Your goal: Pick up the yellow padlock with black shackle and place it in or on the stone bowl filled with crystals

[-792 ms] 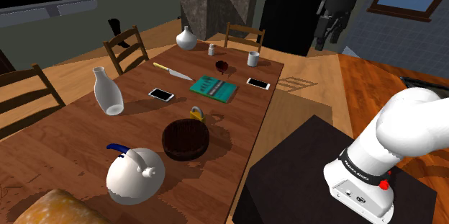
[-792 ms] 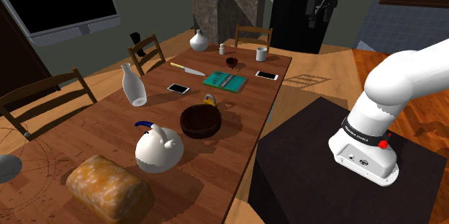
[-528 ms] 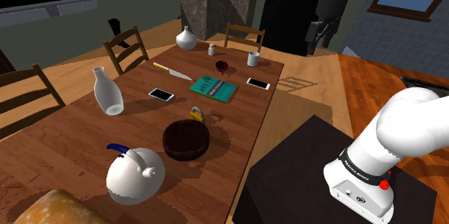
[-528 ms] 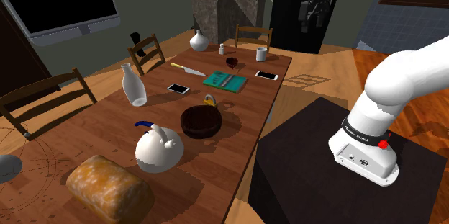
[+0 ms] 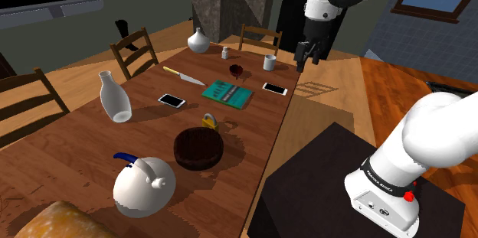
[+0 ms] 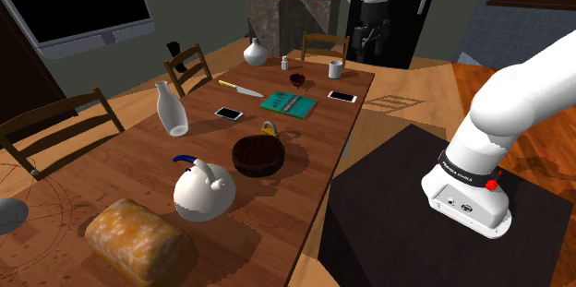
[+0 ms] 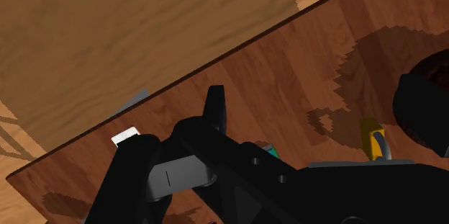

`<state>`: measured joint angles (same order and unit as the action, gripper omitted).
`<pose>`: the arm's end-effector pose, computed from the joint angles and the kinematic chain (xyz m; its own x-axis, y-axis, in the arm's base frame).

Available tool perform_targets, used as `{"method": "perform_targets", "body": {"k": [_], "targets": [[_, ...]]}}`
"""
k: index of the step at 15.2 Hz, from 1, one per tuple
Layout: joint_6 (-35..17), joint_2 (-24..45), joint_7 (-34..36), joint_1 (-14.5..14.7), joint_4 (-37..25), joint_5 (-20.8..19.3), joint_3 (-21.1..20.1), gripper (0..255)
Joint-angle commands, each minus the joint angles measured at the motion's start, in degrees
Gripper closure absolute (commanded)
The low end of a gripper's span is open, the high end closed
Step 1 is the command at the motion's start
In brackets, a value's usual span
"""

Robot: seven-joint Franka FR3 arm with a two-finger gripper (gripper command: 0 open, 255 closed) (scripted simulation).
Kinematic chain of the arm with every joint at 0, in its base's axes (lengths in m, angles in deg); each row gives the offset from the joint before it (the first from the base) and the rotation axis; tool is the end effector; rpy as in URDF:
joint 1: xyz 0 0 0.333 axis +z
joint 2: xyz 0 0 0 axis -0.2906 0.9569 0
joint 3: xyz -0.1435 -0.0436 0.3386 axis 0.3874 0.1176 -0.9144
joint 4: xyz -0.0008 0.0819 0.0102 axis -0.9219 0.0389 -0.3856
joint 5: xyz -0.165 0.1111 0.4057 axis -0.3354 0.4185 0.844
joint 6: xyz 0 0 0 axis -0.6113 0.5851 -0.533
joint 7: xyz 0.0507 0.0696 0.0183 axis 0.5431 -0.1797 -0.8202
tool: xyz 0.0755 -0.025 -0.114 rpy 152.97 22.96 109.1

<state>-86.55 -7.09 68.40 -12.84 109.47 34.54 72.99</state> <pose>0.4006 0.0167 0.4721 0.9962 0.0023 -0.0876 0.0068 -0.9987 0.0507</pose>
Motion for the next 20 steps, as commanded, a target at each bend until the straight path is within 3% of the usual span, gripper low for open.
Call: {"method": "perform_targets", "body": {"k": [1,10,20], "targets": [[-4.2,3.9,0.7,0.7,0.0,0.7,-0.6,0],[-18.4,21.8,2.7,3.2,-4.6,2.7,-3.1,0],[-28.6,42.9,5.0,5.7,-16.7,2.8,-5.4,0]]}}
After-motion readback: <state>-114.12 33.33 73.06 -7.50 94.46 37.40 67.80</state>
